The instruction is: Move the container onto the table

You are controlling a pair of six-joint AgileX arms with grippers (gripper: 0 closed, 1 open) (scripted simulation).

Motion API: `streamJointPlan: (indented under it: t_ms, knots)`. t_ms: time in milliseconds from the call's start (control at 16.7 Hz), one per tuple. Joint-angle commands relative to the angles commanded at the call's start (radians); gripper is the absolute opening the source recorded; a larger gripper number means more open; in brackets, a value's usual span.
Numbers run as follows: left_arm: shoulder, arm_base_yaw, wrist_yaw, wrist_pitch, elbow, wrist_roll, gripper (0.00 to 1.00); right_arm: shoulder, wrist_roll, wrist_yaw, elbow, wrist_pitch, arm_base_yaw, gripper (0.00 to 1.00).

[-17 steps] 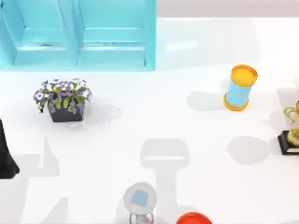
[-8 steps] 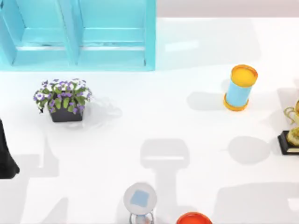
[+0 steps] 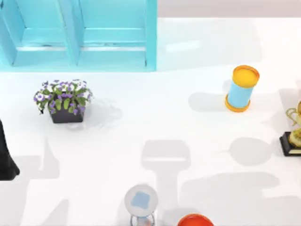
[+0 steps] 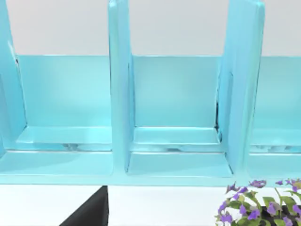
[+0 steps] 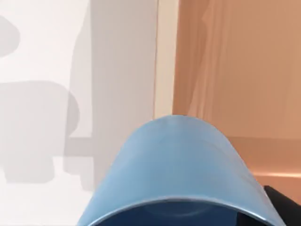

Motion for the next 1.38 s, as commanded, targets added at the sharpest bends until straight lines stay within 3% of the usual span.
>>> streamJointPlan:
  t_ms: [420, 720, 1020, 1380]
  knots:
    - [0.000, 0.000, 0.000, 0.000, 0.000, 0.000, 1.00, 0.266, 0.448, -0.085, 0.487, -0.054, 0.388, 0.00]
    - [0.000, 0.000, 0.000, 0.000, 0.000, 0.000, 1.00, 0.617, 0.718, -0.054, 0.839, -0.091, 0.622, 0.00]
    - [0.000, 0.000, 0.000, 0.000, 0.000, 0.000, 1.00, 0.829, 0.797, 0.021, 0.963, -0.099, 0.736, 0.00]
    - [0.000, 0.000, 0.000, 0.000, 0.000, 0.000, 1.00, 0.851, 0.797, 0.028, 0.961, -0.101, 0.740, 0.00]
